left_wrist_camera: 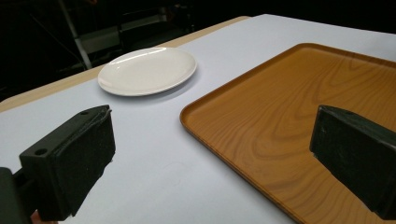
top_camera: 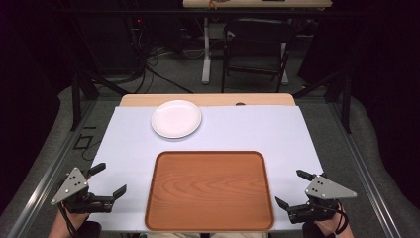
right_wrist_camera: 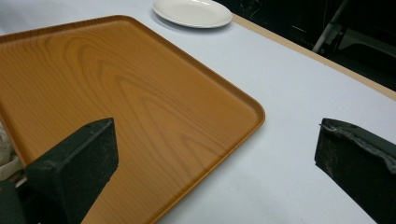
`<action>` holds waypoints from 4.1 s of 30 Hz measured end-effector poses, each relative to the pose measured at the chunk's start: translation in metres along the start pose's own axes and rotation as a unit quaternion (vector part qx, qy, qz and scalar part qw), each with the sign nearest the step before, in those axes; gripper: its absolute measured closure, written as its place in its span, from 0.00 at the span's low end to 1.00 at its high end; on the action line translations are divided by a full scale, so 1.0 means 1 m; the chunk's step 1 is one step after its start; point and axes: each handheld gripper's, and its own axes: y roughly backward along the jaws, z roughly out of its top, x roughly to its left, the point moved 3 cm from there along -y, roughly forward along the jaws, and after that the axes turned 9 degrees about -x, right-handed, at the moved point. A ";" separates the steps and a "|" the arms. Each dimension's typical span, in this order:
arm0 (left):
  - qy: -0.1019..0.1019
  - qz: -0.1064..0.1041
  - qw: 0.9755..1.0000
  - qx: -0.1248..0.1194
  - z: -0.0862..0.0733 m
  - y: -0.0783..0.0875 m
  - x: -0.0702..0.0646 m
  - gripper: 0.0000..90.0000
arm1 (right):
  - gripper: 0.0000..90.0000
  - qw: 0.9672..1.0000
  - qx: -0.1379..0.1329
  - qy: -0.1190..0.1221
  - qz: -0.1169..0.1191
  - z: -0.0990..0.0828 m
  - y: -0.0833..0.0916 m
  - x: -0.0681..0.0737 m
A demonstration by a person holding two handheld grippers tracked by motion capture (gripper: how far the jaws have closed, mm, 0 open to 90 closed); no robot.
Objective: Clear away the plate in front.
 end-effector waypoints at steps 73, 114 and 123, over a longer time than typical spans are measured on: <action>0.123 0.051 0.991 -0.015 0.022 -0.085 -0.039 0.00 | 0.00 1.000 0.009 0.001 0.006 0.000 -0.003 0.001; 0.407 0.107 0.904 -0.081 0.023 -0.214 -0.040 0.00 | 0.00 1.000 0.008 0.001 0.014 0.000 -0.003 0.001; 0.515 0.145 0.839 -0.096 0.010 -0.239 -0.027 0.01 | 0.00 1.000 0.008 0.002 0.018 0.000 -0.004 0.000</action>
